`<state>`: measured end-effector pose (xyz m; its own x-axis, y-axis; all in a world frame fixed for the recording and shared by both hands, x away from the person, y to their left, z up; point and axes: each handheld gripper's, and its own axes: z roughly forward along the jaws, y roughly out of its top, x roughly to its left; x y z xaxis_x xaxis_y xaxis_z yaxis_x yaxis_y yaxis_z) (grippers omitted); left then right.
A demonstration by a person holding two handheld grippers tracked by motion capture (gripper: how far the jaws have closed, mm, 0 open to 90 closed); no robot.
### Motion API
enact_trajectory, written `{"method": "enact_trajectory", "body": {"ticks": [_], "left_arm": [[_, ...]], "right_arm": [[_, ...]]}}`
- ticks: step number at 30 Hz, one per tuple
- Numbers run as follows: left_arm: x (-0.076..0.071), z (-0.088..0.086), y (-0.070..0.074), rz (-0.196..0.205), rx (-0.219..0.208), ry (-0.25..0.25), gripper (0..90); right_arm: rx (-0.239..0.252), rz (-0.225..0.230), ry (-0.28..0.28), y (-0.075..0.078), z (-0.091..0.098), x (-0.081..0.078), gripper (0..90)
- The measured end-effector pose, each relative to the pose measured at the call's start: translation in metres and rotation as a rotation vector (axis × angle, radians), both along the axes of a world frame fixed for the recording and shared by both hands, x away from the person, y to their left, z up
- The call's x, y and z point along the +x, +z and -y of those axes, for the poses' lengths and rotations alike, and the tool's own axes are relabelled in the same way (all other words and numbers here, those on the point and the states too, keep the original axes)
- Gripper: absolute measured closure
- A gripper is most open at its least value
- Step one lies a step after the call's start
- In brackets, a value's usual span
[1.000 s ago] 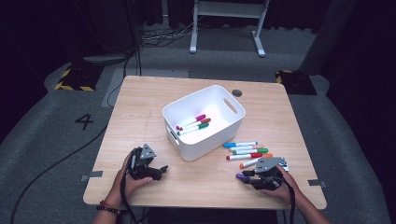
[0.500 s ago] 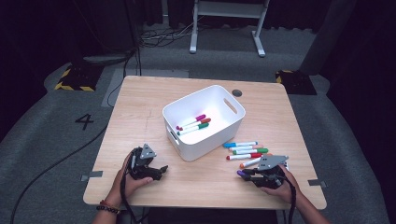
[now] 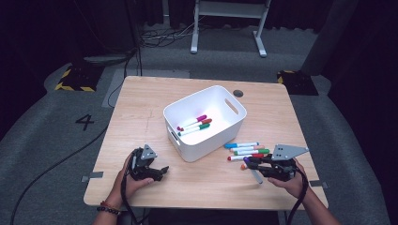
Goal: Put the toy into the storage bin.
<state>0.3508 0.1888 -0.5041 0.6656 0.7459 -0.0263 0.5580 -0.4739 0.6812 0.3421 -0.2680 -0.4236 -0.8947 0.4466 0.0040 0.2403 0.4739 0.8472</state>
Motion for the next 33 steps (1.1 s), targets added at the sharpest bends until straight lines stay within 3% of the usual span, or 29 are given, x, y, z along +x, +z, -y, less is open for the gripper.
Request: {"method": "enact_trajectory", "body": {"ticks": [7,14,33], "left_arm": [[0.000,0.000,0.000,0.001,0.000,0.001,14.7],[0.000,0.000,0.000,0.000,0.000,0.000,14.7],[0.000,0.000,0.000,-0.001,0.000,0.000,14.7]], "right_arm": [[0.075,0.042,-0.013,0.026,0.002,0.005,75.3],[0.104,0.083,-0.017,0.053,-0.008,0.009,75.3],[0.134,0.147,0.024,0.126,-0.074,0.022,75.3]]}}
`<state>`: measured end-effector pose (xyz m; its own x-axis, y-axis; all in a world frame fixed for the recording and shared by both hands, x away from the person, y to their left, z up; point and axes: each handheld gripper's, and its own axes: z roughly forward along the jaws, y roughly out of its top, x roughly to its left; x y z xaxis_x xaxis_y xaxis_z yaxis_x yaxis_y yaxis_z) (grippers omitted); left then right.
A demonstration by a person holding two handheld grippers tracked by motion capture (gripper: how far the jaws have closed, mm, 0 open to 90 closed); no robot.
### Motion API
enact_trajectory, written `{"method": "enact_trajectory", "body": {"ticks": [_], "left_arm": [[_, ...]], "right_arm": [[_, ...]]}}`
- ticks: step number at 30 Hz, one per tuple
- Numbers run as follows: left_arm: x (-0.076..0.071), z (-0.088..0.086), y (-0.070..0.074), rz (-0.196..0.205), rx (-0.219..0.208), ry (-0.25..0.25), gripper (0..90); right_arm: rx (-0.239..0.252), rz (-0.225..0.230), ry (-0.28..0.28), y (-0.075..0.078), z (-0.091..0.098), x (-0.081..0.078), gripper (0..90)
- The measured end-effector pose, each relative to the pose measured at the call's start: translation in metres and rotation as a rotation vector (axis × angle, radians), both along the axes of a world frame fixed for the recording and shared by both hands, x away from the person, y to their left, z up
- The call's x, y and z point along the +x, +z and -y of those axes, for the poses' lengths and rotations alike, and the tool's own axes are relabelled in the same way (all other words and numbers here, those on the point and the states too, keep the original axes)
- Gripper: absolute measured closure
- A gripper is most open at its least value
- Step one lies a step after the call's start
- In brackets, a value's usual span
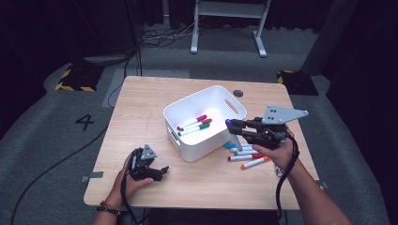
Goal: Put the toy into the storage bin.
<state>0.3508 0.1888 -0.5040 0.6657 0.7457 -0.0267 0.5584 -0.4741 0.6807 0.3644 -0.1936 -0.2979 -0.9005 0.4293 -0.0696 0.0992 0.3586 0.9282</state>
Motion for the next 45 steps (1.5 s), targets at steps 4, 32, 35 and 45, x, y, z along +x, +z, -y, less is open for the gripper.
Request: {"method": "enact_trajectory", "body": {"ticks": [4,32,35,45], "left_arm": [[0.000,0.000,0.000,0.001,0.001,0.000,14.7],[0.000,0.000,0.000,-0.002,0.002,-0.011,14.8],[0.000,0.000,0.000,0.000,0.000,-0.010,14.8],[0.000,0.000,0.000,0.001,0.000,-0.014,14.8]], "right_arm": [[0.014,-0.004,0.009,0.006,-0.009,0.005,75.3],[-0.052,-0.075,-0.005,0.001,-0.108,0.061,75.3],[-0.070,-0.097,-0.006,-0.008,-0.116,0.066,75.3],[-0.179,-0.199,-0.014,-0.041,-0.138,0.078,75.3]]}}
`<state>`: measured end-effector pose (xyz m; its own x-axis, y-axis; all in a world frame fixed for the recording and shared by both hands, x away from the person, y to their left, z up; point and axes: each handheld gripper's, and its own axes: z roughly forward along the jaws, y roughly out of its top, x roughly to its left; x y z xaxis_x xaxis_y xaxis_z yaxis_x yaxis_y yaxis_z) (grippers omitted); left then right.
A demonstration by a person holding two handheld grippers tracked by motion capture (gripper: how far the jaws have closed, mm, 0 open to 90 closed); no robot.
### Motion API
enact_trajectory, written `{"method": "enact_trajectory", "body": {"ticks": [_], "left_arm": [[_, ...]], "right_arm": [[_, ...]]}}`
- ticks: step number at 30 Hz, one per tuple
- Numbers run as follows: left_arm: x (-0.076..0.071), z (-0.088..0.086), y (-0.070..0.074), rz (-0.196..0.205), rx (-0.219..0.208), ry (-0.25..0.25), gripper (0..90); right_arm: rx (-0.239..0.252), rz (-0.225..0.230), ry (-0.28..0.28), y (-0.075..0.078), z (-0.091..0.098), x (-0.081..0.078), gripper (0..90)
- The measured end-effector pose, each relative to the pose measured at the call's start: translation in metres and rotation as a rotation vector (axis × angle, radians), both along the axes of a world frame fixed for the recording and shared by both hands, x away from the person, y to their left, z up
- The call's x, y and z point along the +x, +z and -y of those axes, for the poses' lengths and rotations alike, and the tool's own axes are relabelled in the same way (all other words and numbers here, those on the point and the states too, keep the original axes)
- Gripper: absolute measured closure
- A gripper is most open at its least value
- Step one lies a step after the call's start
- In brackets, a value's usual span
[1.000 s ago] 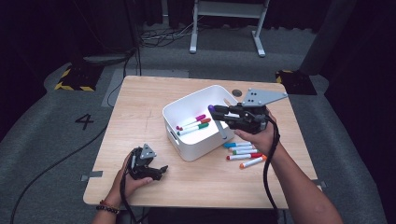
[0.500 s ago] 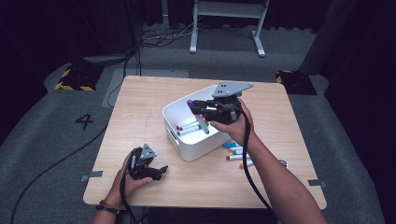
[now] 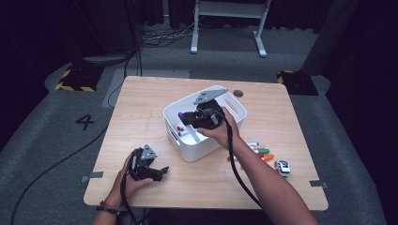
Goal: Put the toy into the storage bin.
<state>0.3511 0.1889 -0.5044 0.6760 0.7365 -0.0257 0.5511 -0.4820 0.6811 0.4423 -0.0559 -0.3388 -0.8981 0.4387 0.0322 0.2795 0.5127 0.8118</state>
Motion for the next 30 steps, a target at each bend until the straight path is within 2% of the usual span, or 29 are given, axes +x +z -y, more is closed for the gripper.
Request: {"method": "enact_trajectory", "body": {"ticks": [3,4,5,8,9,11,12,16,17,21,27,28,30], "left_arm": [[0.000,0.000,0.000,-0.002,-0.003,0.000,14.9],[0.000,0.000,0.000,-0.001,-0.003,0.001,14.9],[0.000,0.000,0.000,0.000,-0.002,0.001,14.9],[0.000,0.000,0.000,-0.002,-0.002,0.000,14.9],[0.000,0.000,0.000,-0.001,-0.001,0.001,14.9],[0.000,0.000,0.000,-0.001,-0.001,0.001,14.9],[0.000,0.000,0.000,0.000,-0.002,0.003,14.9],[0.000,0.000,0.000,0.000,0.002,-0.001,14.9],[0.000,0.000,0.000,0.000,0.000,0.001,14.9],[0.000,0.000,0.000,0.000,0.001,0.000,14.9],[0.000,0.000,0.000,0.000,0.001,0.000,14.9],[0.000,0.000,0.000,0.000,0.001,0.001,14.9],[0.000,0.000,0.000,0.000,0.002,0.000,14.9]], "right_arm": [[-0.032,-0.024,-0.004,-0.007,-0.005,0.002,75.3],[-0.042,-0.028,-0.008,-0.008,-0.006,0.002,78.3],[-0.050,-0.023,-0.008,-0.011,-0.007,0.004,90.0],[-0.057,-0.053,-0.017,-0.014,-0.010,0.006,90.0],[-0.116,-0.040,-0.010,-0.017,-0.013,0.007,89.5],[-0.152,-0.031,-0.027,-0.023,-0.016,0.007,86.0],[-0.149,-0.049,-0.029,-0.025,-0.017,0.007,85.8],[-0.133,-0.070,-0.040,-0.029,-0.014,0.009,84.9],[-0.120,-0.068,-0.029,-0.028,-0.013,0.009,84.3],[-0.125,-0.065,-0.042,-0.026,-0.011,0.008,83.7],[-0.086,-0.021,-0.032,-0.018,0.007,0.002,80.1],[-0.093,-0.009,-0.034,-0.015,0.012,-0.001,78.4],[-0.068,0.013,-0.039,-0.008,0.025,-0.006,76.1]]}}
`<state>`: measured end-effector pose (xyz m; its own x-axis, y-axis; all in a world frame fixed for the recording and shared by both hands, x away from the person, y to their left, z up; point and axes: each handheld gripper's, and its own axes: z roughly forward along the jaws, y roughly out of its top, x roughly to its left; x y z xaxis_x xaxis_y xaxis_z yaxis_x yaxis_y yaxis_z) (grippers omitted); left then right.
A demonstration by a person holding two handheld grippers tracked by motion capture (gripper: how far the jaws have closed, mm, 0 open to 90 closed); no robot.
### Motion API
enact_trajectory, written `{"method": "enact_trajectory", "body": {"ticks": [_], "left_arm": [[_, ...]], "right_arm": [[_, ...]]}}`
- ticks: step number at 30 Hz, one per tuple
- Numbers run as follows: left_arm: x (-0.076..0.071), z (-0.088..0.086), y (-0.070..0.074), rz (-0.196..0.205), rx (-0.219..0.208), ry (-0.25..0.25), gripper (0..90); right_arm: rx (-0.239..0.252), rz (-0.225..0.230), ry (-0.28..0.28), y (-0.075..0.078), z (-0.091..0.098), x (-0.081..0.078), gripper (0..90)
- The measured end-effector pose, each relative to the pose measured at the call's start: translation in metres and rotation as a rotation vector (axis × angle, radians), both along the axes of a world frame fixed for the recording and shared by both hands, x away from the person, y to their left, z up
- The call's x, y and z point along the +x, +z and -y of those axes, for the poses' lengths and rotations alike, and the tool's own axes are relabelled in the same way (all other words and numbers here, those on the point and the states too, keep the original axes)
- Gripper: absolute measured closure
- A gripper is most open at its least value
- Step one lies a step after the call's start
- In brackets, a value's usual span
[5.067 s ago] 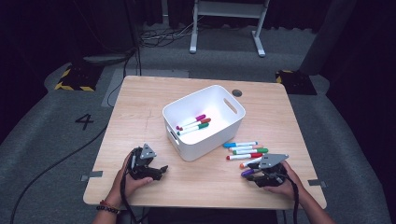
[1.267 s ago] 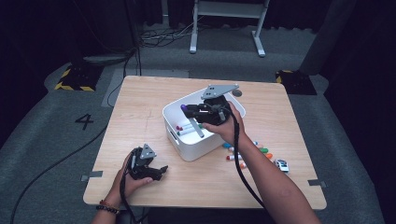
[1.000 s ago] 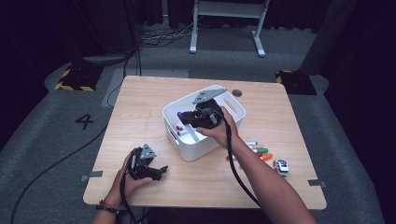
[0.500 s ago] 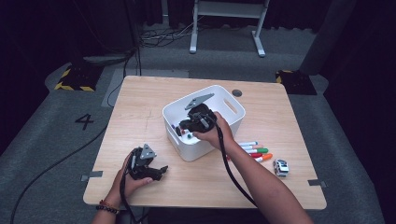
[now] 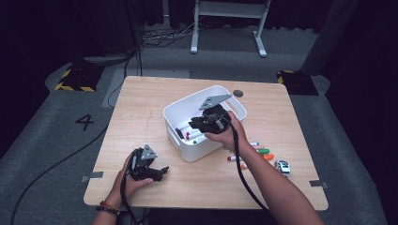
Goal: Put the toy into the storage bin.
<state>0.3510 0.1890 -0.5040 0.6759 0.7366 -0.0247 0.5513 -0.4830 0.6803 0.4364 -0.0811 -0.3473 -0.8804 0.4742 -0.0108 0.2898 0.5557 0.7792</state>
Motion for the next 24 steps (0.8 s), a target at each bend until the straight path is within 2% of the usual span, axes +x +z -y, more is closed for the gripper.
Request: {"method": "enact_trajectory", "body": {"ticks": [2,5,8,10,14,19,21,22,23,24], "left_arm": [[0.000,0.000,0.000,0.000,0.002,-0.001,14.9],[0.000,0.000,0.000,0.000,0.000,0.000,14.9],[0.000,0.000,0.000,0.001,-0.004,0.002,14.9],[0.000,0.000,0.000,0.000,-0.004,0.003,14.9],[0.000,0.000,0.000,0.000,-0.003,0.002,14.9],[0.000,0.000,0.000,-0.001,-0.001,0.002,14.9],[0.000,0.000,0.000,-0.001,-0.005,0.003,14.8],[0.000,0.000,0.000,-0.001,-0.005,0.003,14.8],[0.000,0.000,0.000,-0.001,-0.001,0.000,14.8],[0.000,0.000,0.000,-0.001,0.001,0.000,14.8]], "right_arm": [[0.029,0.017,0.001,0.008,0.016,-0.005,74.0],[0.028,0.053,-0.003,0.017,0.044,-0.015,71.9],[0.027,0.059,-0.021,0.018,0.074,-0.024,68.9],[0.007,0.068,-0.036,0.014,0.094,-0.029,67.1],[-0.014,0.059,-0.062,-0.006,0.130,-0.042,62.5],[-0.064,0.028,-0.098,-0.044,0.170,-0.053,55.5],[-0.070,-0.003,-0.096,-0.060,0.181,-0.055,54.2],[-0.087,-0.018,-0.099,-0.067,0.184,-0.055,53.9],[-0.102,-0.022,-0.108,-0.074,0.185,-0.056,53.0],[-0.112,-0.023,-0.095,-0.081,0.187,-0.057,52.4]]}}
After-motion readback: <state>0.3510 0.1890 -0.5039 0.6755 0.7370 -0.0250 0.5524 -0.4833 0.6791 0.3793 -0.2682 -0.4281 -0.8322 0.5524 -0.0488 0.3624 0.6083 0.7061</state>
